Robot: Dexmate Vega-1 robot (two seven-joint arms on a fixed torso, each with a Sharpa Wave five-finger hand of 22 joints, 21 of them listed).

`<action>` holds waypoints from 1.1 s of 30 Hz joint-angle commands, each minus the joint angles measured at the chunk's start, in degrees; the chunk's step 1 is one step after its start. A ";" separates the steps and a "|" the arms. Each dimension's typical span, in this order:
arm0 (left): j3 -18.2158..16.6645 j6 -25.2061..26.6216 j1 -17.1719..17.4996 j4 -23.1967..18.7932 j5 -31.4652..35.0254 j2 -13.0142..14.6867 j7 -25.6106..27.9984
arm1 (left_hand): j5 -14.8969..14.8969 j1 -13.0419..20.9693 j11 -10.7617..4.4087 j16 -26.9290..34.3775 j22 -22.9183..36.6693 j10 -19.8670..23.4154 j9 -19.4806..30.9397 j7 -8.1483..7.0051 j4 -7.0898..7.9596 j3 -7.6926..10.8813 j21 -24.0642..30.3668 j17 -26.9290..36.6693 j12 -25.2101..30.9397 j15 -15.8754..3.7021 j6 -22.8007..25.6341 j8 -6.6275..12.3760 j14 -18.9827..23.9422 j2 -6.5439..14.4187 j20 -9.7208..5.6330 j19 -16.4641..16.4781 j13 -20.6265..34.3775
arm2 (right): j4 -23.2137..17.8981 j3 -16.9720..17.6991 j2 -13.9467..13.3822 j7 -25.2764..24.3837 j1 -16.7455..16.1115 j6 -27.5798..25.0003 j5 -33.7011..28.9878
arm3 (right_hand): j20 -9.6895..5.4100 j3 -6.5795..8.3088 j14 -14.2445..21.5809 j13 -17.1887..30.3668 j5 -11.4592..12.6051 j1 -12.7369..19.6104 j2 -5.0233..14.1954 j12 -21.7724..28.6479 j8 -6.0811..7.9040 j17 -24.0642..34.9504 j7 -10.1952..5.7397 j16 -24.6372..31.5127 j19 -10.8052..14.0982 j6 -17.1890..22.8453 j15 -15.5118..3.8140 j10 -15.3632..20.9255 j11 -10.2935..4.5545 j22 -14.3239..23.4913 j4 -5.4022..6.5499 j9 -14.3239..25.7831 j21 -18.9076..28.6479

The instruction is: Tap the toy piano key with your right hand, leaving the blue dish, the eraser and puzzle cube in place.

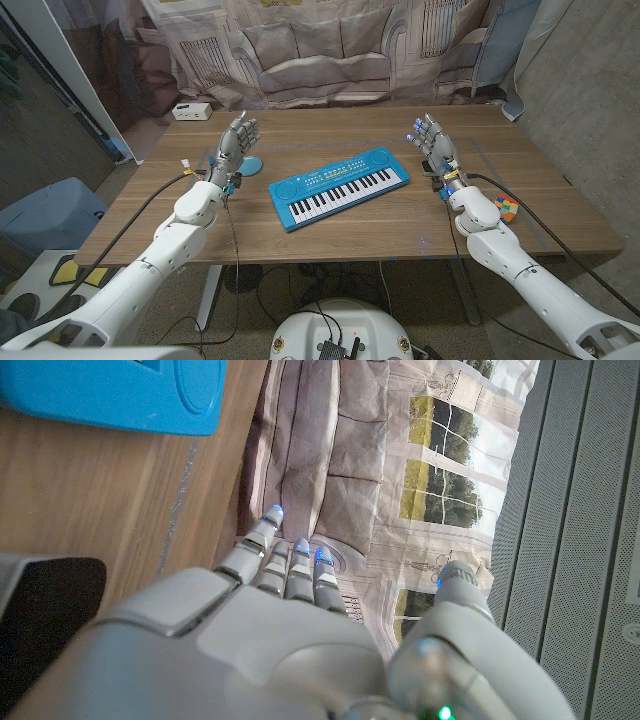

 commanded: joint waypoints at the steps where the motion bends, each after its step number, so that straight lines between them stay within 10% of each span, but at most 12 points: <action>1: 1.15 -0.24 -2.84 3.36 2.03 -1.17 0.17 | 0.35 0.57 0.36 0.67 0.24 2.08 0.14 0.16 -0.37 0.27 0.18 0.21 0.80 -0.02 1.87 0.77 2.32 0.17 0.39 1.55 0.08 | -1.23 1.65 -0.32 1.85 -2.50 3.69 1.91 | 0.00 -0.35 -0.70 0.23 0.38 0.10 0.18 -0.23 0.06 0.33 0.12 -0.17 -3.49 0.46 0.30 0.07 0.50 0.12 0.10 0.31 -0.96; 17: 3.09 -1.70 -4.49 3.42 5.69 -2.59 1.79 | 0.37 0.82 0.41 0.70 0.22 3.93 0.18 0.11 -0.59 0.13 0.29 0.20 1.01 0.00 3.82 0.93 4.16 0.14 1.02 2.95 0.11 | -2.44 2.96 -4.29 7.63 -4.69 5.31 3.13 | -0.79 -0.61 -1.84 0.26 0.36 0.09 0.05 -0.69 0.06 0.35 0.01 -0.61 -4.30 0.89 -0.10 -0.94 0.53 0.12 0.00 0.30 -0.59; 33: 1.20 1.89 0.97 -7.22 7.77 1.61 5.97 | 0.41 1.13 0.04 0.50 0.21 4.54 0.19 0.09 -0.72 0.18 0.21 0.19 0.91 0.03 4.37 0.75 4.74 0.33 1.29 3.49 0.14 | -4.58 3.16 -4.53 4.75 -7.61 9.00 -1.50 | -0.88 -0.70 0.20 0.32 0.45 0.53 0.20 -0.22 0.62 0.31 -0.70 0.09 -1.17 2.81 -0.78 0.42 -0.51 0.07 -0.22 0.41 0.59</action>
